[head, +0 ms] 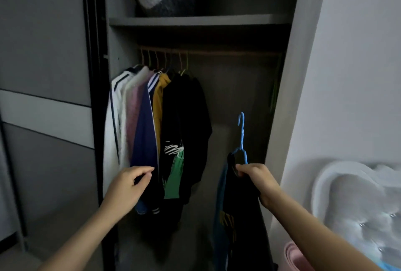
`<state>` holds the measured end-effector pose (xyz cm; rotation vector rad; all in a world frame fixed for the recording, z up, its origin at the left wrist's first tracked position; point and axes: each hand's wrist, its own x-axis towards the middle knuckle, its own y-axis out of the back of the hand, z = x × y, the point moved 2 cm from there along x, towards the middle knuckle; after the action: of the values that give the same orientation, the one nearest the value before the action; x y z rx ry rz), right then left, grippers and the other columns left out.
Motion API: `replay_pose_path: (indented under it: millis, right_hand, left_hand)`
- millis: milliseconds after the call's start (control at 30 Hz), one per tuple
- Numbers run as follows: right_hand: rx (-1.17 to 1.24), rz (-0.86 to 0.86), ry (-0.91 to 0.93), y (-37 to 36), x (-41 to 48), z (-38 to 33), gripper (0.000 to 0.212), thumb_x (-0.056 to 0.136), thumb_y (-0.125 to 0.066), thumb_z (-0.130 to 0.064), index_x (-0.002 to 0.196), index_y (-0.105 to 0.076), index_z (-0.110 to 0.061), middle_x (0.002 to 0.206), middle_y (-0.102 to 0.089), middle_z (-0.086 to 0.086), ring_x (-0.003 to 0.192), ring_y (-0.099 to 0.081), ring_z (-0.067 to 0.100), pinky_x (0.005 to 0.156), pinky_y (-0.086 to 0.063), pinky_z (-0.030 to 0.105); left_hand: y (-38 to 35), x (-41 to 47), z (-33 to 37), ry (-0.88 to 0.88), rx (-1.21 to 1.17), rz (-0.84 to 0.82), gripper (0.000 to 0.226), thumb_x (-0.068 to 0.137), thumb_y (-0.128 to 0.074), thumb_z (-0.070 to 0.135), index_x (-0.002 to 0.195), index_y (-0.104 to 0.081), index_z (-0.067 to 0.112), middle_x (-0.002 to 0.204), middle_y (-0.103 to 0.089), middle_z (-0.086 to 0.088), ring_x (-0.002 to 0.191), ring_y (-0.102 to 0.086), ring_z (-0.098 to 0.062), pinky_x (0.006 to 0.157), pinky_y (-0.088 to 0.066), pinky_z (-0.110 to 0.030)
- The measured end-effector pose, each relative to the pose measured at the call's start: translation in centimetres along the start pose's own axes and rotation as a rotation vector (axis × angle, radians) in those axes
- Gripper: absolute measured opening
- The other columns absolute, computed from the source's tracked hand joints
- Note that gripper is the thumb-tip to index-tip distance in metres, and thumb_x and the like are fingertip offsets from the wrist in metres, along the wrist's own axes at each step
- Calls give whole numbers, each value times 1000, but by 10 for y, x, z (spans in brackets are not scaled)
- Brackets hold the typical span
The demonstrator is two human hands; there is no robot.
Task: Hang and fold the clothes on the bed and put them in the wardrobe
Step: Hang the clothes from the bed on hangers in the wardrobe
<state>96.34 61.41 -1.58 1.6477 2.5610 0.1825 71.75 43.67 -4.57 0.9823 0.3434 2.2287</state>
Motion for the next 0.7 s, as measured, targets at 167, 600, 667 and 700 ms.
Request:
replay_pose_path:
  millis: [167, 600, 667, 700]
  right_hand:
    - [123, -96, 136, -15, 79, -23, 11, 83, -56, 2, 84, -56, -9, 78, -59, 6, 72, -57, 13, 63, -46, 21]
    - [205, 106, 430, -37, 212, -148, 18, 77, -56, 11, 83, -64, -3, 68, -65, 1, 69, -60, 12, 67, -47, 18]
    - [213, 145, 458, -45, 229, -164, 17, 77, -54, 12, 80, -64, -1, 79, -63, 7, 75, -59, 17, 75, -46, 23]
    - [209, 165, 476, -51, 241, -175, 16, 78, -54, 13, 80, -64, 1, 81, -61, 10, 77, -58, 18, 77, -46, 24]
  left_hand:
    - [-10, 66, -14, -15, -17, 134, 23, 89, -60, 8, 104, -69, 22, 94, -57, 23, 96, -55, -11, 79, -38, -21]
    - [-55, 240, -45, -179, 189, 124, 35, 90, -60, 16, 124, -61, 17, 136, -47, -1, 130, -32, -21, 105, -29, -38]
    - [-50, 277, -44, -216, 226, 148, 36, 90, -59, 19, 126, -59, 17, 140, -46, -4, 131, -31, -24, 105, -29, -41]
    - [-47, 300, -44, -232, 227, 153, 37, 91, -57, 22, 128, -58, 19, 142, -44, -3, 133, -29, -23, 106, -29, -41]
